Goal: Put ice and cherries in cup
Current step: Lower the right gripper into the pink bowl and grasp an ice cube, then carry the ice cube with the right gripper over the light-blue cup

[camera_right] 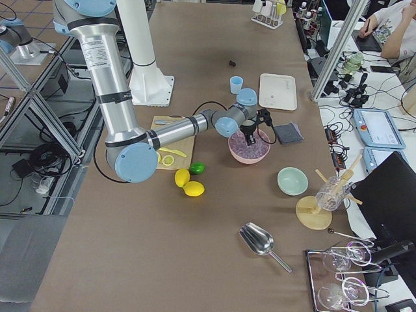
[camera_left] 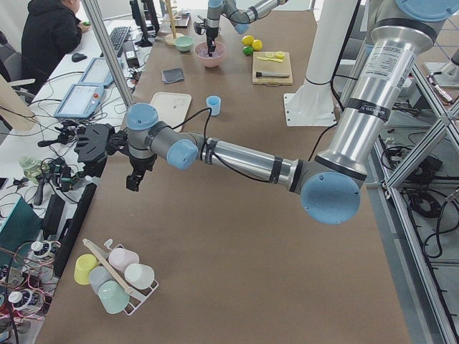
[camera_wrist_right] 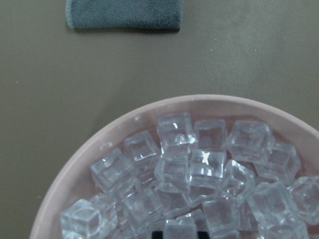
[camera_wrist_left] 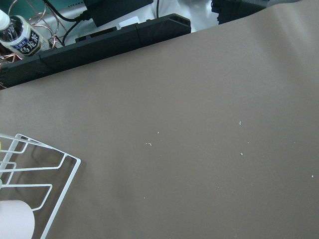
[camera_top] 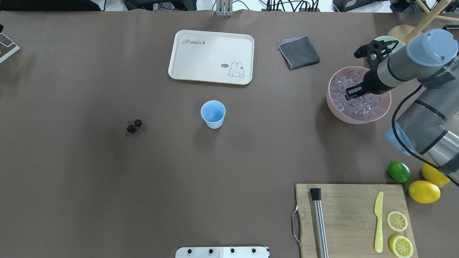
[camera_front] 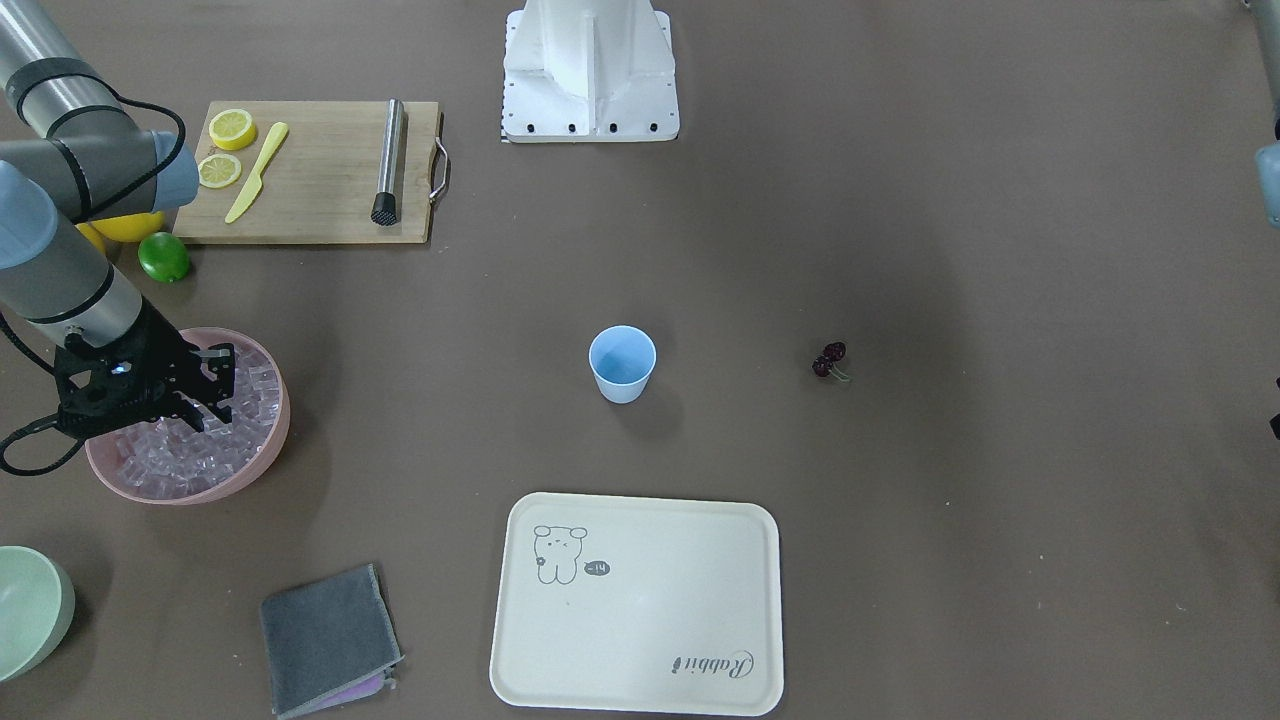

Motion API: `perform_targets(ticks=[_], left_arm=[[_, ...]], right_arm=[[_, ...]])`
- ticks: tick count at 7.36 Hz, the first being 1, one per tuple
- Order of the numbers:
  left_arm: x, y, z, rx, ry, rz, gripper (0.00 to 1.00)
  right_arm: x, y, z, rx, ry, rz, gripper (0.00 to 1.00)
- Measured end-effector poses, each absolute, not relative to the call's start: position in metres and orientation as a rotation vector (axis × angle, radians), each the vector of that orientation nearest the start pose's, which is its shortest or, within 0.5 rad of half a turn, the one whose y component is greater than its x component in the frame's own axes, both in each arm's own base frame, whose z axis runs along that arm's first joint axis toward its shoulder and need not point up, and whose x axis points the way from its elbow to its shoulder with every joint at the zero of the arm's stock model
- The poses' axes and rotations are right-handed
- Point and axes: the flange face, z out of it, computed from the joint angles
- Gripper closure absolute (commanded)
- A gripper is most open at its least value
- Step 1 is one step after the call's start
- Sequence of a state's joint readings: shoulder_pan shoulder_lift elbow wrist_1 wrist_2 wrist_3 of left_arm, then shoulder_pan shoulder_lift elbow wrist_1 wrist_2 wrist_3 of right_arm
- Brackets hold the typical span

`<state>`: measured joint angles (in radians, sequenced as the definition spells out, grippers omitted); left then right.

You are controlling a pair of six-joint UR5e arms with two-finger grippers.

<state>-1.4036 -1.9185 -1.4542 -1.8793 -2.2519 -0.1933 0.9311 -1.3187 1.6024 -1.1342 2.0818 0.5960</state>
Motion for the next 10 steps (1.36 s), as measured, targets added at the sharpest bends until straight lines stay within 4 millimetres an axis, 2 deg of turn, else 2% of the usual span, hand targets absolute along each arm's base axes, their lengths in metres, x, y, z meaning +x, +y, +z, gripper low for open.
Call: perform_targets(ticks=[1,3,5,6,7,8,9,10], left_arm=[[0.039,-0.654,0.490,0.390,0.746,0.159,0.02],[0.038,-0.652,0.491,0.392,0.746,0.160,0.02],[0.038,-0.651,0.492,0.397,0.747,0.160,0.02],[0.038,-0.651,0.493,0.396,0.747,0.160,0.02],[0.038,-0.651,0.493,0.396,0.747,0.160,0.02],[0.038,-0.651,0.493,0.396,0.747,0.159,0.02],[0.038,-0.651,0.493,0.396,0.747,0.159,0.02],[0.038,-0.651,0.493,0.396,0.748,0.158,0.02]], right_arm=[[-0.299,-0.542,0.469,0.285,-0.801,-0.223,1.00],[-0.297,-0.542,0.470,0.283,-0.796,-0.219,1.00],[-0.283,-0.541,0.440,0.279,-0.825,-0.210,1.00],[-0.275,-0.544,0.414,0.270,-0.836,-0.200,1.00],[-0.273,-0.551,0.373,0.253,-0.847,-0.182,1.00],[-0.290,-0.560,0.315,0.223,-0.859,-0.148,1.00],[-0.330,-0.560,0.255,0.199,-0.870,-0.100,1.00],[-0.389,-0.551,0.192,0.196,-0.875,-0.034,1.00]])
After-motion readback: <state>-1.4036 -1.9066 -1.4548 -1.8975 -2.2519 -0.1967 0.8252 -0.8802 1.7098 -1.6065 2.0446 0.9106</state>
